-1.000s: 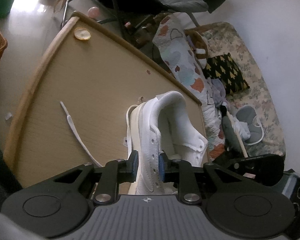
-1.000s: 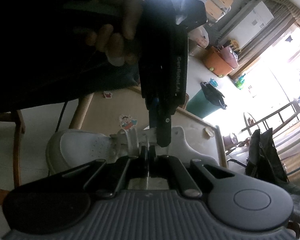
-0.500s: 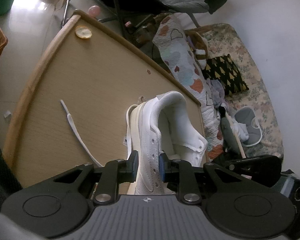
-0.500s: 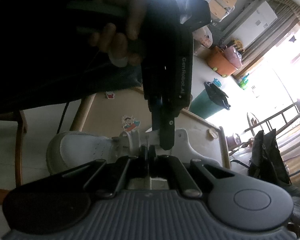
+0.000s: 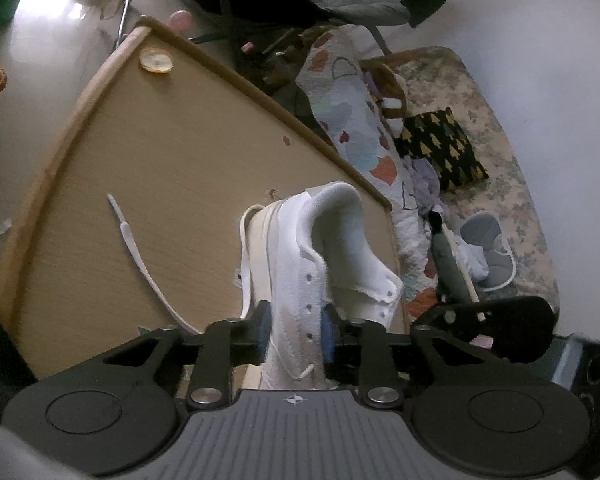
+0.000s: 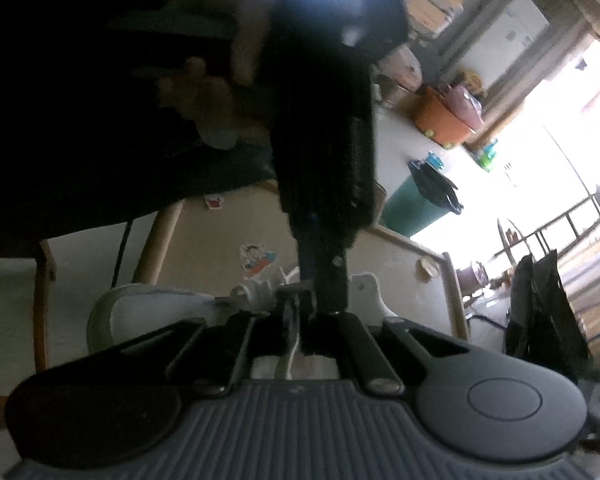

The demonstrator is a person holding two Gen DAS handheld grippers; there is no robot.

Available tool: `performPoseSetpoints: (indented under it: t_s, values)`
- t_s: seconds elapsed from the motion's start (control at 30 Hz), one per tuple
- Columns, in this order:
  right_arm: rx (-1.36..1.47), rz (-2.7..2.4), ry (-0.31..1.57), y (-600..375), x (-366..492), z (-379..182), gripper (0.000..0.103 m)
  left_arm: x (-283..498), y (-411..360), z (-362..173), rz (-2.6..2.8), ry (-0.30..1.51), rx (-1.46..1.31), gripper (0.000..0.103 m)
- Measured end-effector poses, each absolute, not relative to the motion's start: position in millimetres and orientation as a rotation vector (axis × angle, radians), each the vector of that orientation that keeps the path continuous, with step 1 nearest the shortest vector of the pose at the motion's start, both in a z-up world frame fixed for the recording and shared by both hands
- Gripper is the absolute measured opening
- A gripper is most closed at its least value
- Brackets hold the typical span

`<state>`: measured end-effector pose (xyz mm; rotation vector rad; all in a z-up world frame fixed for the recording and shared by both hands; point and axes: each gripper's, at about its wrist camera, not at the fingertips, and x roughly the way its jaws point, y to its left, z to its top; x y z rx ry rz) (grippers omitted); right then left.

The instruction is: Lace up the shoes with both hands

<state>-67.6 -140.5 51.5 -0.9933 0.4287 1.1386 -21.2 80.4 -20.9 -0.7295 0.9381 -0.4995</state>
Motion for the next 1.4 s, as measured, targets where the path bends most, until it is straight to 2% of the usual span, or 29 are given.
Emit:
performPoseSetpoints:
  t_s: [0.1,0.13,0.2,0.3,0.5,0.77,0.93,1.17,1.3,1.4]
  values:
    - [-0.887,1.084,0.490,-148.5,-63.8,58.6,0.010,-27.8,79.8,-17.3,-0.489,0.901,-0.750,0.037]
    - [-0.830,1.049,0.502,-152.0,-62.9,63.2,0.018,-31.3,79.8,-15.5,-0.482,0.883,-0.758,0.037]
    - [-0.710,0.974,0.529,-159.4,-61.1,72.8,0.026,-38.3,80.0,-11.8,-0.469,0.848,-0.776,0.038]
    - [-0.474,0.828,0.575,-172.6,-58.2,88.1,0.032,-53.5,85.1,-8.5,-0.412,0.796,-0.830,0.042]
    - [-0.082,0.582,0.647,-200.7,-81.8,91.4,0.033,-87.7,79.0,1.1,-0.287,0.747,-0.891,0.043]
    - [0.133,0.490,0.872,-215.7,-106.5,55.5,0.031,-100.2,63.9,-11.2,-0.216,0.822,-1.023,0.042]
    - [0.170,0.520,0.880,-209.8,-110.9,51.6,0.029,-99.5,59.6,-15.3,-0.229,0.827,-1.067,0.042]
    - [0.079,0.581,0.880,-184.3,-121.9,50.7,0.029,-98.3,48.2,-24.6,-0.270,0.824,-1.088,0.038]
    - [0.081,0.584,0.880,-184.1,-122.3,49.6,0.029,-99.4,43.0,-31.2,-0.276,0.817,-1.085,0.019]
    - [0.096,0.585,0.882,-185.9,-121.5,48.2,0.029,-96.7,38.7,-33.7,-0.288,0.802,-1.074,0.012]
